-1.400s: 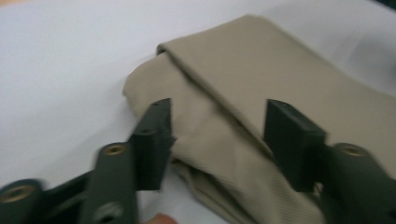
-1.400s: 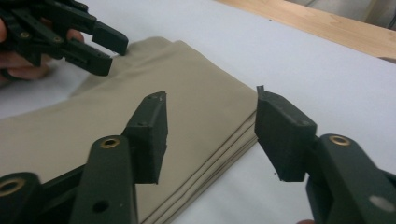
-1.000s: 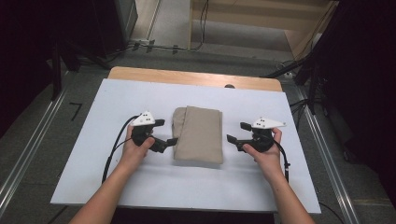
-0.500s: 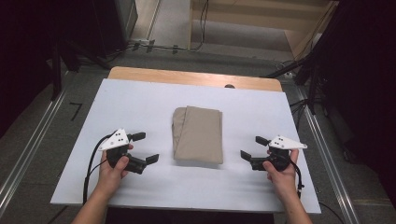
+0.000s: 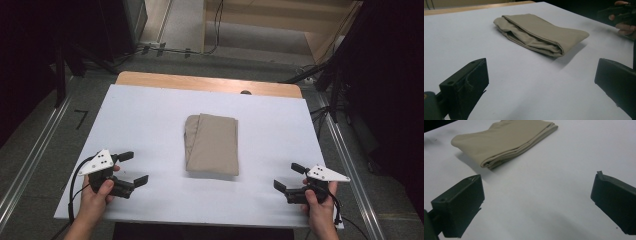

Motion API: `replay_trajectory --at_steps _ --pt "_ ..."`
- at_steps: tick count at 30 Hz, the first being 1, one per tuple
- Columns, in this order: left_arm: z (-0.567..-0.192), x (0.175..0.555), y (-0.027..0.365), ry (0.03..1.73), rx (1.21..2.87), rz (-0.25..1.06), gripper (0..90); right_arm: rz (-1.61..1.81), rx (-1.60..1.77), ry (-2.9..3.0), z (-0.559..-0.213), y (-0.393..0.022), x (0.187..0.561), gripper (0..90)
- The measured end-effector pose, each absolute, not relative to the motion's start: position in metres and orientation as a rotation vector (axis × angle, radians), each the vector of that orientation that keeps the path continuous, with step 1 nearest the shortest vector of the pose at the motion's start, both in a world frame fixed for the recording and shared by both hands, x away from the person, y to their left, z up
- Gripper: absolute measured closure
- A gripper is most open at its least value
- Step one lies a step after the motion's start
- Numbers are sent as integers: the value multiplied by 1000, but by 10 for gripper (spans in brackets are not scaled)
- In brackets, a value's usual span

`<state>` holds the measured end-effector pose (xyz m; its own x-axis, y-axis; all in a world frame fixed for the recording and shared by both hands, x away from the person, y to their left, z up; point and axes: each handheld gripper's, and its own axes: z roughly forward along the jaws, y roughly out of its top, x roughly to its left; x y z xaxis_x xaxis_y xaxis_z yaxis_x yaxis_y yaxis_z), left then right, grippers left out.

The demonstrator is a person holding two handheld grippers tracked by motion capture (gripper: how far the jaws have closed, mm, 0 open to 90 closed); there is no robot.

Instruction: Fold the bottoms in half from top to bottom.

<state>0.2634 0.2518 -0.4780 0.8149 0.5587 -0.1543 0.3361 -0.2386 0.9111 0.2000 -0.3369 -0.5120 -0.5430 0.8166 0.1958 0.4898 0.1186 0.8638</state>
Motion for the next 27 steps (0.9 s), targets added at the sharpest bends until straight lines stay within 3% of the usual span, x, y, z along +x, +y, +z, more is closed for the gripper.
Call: replay_trajectory --at_steps 16,27 --pt "-490 256 317 814 1810 286 0 1368 1320 1956 -518 -386 176 0" --pt "-494 259 316 820 1806 273 0 1370 1319 1979 -521 -385 180 0"
